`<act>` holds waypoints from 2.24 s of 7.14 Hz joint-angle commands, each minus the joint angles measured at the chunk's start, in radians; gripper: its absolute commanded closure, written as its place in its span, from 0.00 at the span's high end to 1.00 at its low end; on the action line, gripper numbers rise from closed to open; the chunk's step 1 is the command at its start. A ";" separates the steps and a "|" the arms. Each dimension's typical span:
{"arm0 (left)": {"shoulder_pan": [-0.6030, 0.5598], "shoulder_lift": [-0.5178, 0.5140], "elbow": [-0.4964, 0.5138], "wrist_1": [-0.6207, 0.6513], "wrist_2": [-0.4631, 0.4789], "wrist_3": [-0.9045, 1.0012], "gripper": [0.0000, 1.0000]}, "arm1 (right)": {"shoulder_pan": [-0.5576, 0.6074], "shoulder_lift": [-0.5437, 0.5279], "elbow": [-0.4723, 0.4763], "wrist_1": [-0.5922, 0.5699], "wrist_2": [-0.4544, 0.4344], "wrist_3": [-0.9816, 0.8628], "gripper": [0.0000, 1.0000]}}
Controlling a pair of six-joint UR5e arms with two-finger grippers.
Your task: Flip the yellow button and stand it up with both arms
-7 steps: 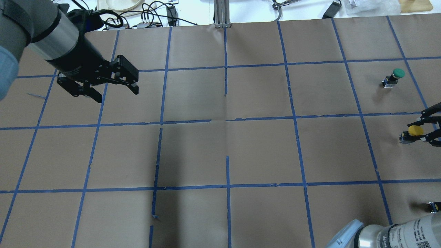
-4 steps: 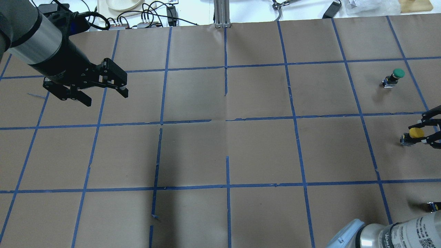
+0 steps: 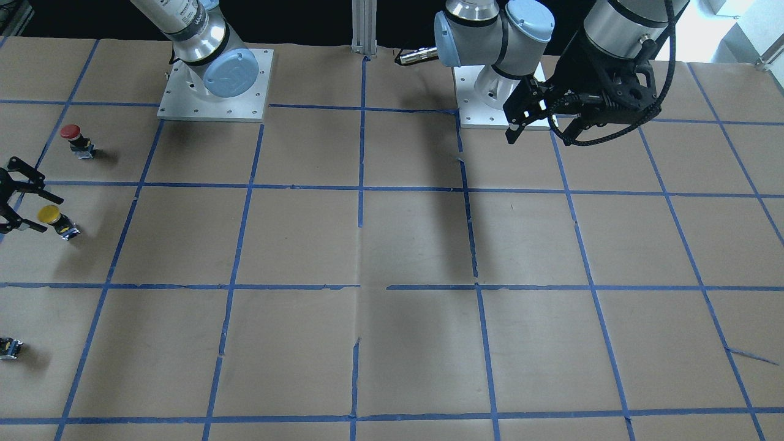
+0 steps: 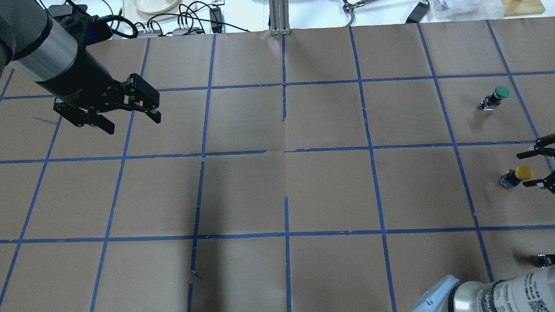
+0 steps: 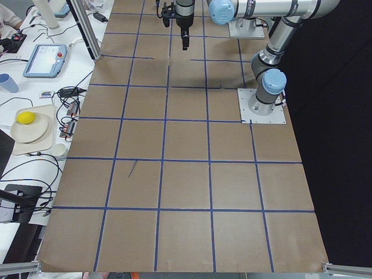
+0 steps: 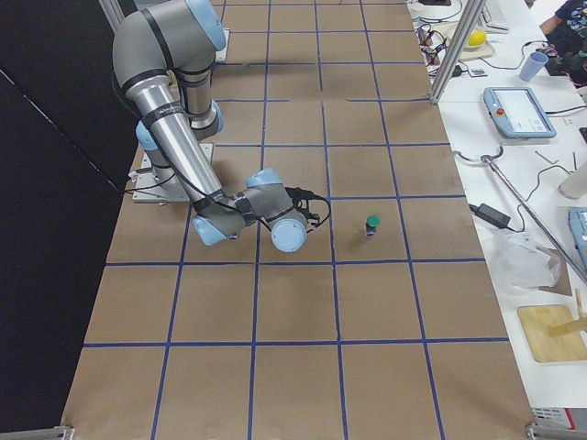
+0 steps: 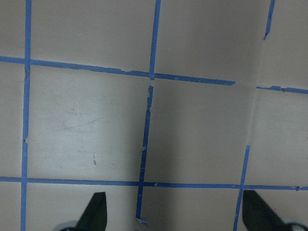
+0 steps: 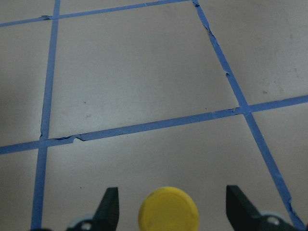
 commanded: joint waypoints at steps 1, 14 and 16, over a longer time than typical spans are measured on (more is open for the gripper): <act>0.002 0.000 0.000 0.000 0.000 0.000 1.00 | 0.000 -0.041 -0.001 0.002 -0.002 0.055 0.97; 0.005 -0.001 0.001 0.002 0.001 0.000 1.00 | 0.771 -0.345 -0.078 -0.173 -0.361 2.510 1.00; 0.005 0.000 0.001 0.002 0.000 0.000 1.00 | 0.893 -0.338 -0.118 -0.146 -0.401 2.655 1.00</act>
